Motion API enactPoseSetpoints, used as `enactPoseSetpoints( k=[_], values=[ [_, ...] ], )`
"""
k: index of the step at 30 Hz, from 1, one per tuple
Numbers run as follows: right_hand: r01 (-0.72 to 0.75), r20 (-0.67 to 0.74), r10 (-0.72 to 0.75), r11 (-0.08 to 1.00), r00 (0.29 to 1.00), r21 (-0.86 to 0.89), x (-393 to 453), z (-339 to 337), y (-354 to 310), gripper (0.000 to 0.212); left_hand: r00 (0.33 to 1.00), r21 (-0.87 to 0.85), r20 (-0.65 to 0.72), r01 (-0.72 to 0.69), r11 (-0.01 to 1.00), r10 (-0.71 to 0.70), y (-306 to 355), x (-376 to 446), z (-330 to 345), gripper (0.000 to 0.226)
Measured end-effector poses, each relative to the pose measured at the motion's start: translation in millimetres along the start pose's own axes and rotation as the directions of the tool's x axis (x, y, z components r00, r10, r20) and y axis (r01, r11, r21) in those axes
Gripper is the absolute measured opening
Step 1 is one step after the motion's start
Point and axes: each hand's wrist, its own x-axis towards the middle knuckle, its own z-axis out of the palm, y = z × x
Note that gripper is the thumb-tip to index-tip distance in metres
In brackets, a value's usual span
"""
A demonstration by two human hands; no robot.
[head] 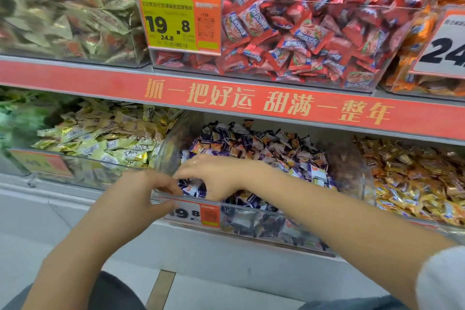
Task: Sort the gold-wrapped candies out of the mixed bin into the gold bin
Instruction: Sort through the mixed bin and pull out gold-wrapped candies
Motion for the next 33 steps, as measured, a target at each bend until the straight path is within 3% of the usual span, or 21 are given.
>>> enactPoseSetpoints(
  k=[4, 6, 9, 12, 16, 19, 23, 26, 29, 31, 33],
  values=[
    [-0.052, 0.193, 0.109, 0.959, 0.975, -0.277, 30, 15, -3, 0.067, 1.0, -0.023, -0.03, -0.002, 1.0, 0.001, -10, 3, 1, 0.034],
    [-0.073, 0.217, 0.146, 0.947, 0.965, -0.314, 29, 23, -3, 0.068, 0.999, -0.04, -0.042, -0.012, 0.999, 0.01, -13, 5, 3, 0.042],
    [0.0, 0.196, 0.067, 0.947, 0.978, -0.321, 20, 24, -1, 0.065, 0.997, -0.037, -0.069, -0.022, 0.999, 0.019, -13, 4, 7, 0.044],
    [-0.015, 0.128, 0.039, 0.983, 0.991, -0.18, -1, 10, 16, 0.052, 0.996, -0.014, -0.077, -0.043, 0.999, 0.042, -15, 2, 8, 0.036],
    [-0.231, 0.08, 0.228, 0.973, 0.97, 0.03, -40, -13, 47, 0.04, 0.994, -0.012, -0.089, -0.063, 0.998, 0.062, -18, 3, 10, 0.035],
    [-0.308, 0.066, 0.305, 0.951, 0.95, 0.025, -67, -17, 64, 0.029, 0.994, -0.009, -0.084, -0.078, 0.997, 0.077, -18, 2, 10, 0.04],
    [-0.35, 0.018, 0.349, 0.937, 0.937, 0.006, -90, -14, 78, 0.035, 0.993, -0.002, -0.078, -0.092, 0.996, 0.092, -17, 3, 11, 0.043],
    [-0.44, 0.196, 0.416, 0.893, 0.888, 0.096, -102, -21, 84, 0.04, 0.992, -0.018, -0.084, -0.093, 0.996, 0.091, -18, 3, 12, 0.042],
    [-0.474, 0.352, 0.372, 0.838, 0.859, 0.27, -117, -36, 78, 0.044, 0.994, -0.002, -0.076, -0.08, 0.997, 0.08, -19, 3, 12, 0.037],
    [-0.42, 0.195, 0.372, 0.812, 0.908, 0.406, -113, -37, 74, 0.046, 0.994, 0.009, -0.077, -0.076, 0.997, 0.076, -17, 4, 13, 0.031],
    [-0.421, -0.008, 0.494, 0.749, 0.87, 0.511, -94, -28, 75, 0.052, 0.995, 0.011, -0.073, -0.071, 0.997, 0.072, -13, 6, 14, 0.029]
  ],
)
